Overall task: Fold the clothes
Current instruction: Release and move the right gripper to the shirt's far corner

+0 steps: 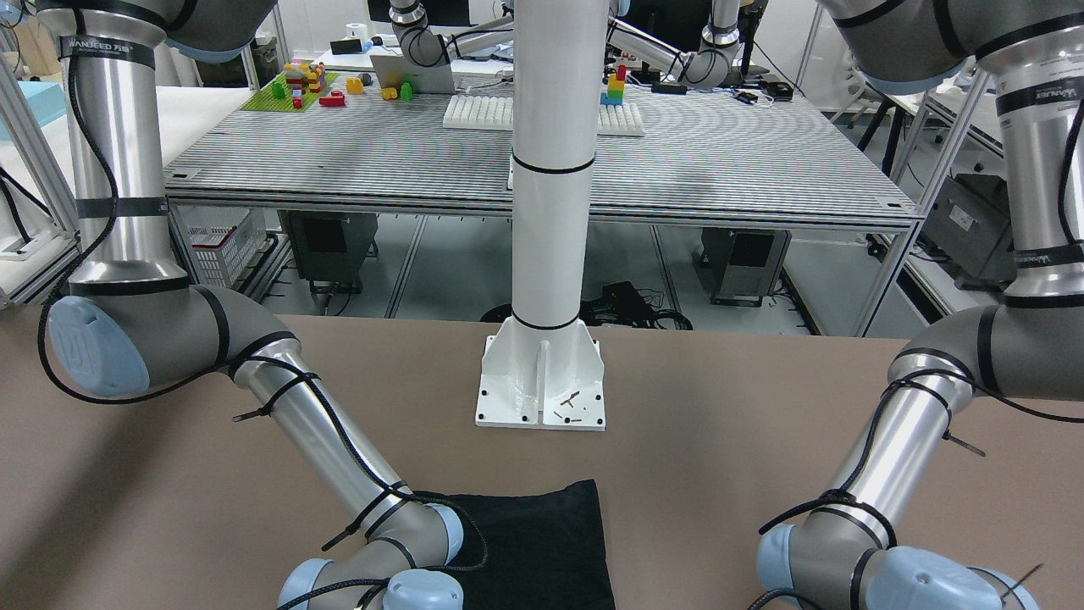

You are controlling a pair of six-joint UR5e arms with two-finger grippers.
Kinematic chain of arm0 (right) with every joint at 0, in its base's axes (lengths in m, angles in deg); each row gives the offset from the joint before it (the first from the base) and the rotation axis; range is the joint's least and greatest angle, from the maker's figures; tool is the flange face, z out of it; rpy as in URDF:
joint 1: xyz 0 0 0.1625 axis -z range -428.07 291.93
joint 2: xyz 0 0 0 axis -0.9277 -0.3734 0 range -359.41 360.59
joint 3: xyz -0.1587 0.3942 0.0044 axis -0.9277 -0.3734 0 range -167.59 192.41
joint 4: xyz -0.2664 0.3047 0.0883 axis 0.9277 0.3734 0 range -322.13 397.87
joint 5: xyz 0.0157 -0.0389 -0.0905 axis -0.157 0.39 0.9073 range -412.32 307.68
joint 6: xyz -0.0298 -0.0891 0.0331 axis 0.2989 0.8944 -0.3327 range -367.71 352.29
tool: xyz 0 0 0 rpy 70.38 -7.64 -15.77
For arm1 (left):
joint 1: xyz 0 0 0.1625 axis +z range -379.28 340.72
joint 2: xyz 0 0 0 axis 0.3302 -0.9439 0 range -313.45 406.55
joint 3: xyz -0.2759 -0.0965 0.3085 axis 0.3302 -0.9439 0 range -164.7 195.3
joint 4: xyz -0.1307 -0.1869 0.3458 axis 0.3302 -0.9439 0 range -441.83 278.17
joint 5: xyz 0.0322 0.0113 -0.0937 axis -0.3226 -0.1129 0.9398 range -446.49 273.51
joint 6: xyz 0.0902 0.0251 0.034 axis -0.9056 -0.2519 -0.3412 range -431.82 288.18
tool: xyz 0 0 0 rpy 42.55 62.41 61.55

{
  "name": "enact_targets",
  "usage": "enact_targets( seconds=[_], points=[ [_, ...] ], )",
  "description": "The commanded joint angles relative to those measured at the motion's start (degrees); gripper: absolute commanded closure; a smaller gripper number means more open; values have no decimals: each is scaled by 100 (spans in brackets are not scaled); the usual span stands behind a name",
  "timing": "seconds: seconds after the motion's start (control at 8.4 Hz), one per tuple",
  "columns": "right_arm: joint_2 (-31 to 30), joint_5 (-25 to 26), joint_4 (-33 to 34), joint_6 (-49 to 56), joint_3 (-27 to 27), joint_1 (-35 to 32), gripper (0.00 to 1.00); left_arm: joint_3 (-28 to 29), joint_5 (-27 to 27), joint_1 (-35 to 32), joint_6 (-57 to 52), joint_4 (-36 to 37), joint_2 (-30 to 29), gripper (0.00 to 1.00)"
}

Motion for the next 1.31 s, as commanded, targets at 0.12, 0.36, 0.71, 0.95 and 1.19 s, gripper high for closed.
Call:
enact_targets(
  seconds=[0.12,0.36,0.71,0.95,1.19],
  points=[
    [44,11,4,348,-60,-23,100,143,0,-25,-55,0,-7,5],
    [44,20,-4,385,-148,-23,100,152,0,-8,-55,0,-15,5],
    [70,-6,-5,385,-174,-58,100,152,0,-25,-55,0,-15,5],
    [141,-59,-5,385,-174,-128,57,152,0,-8,-55,-9,-15,5],
    [141,-42,4,394,-174,-137,54,152,0,-8,-46,0,-24,5]
  ],
)
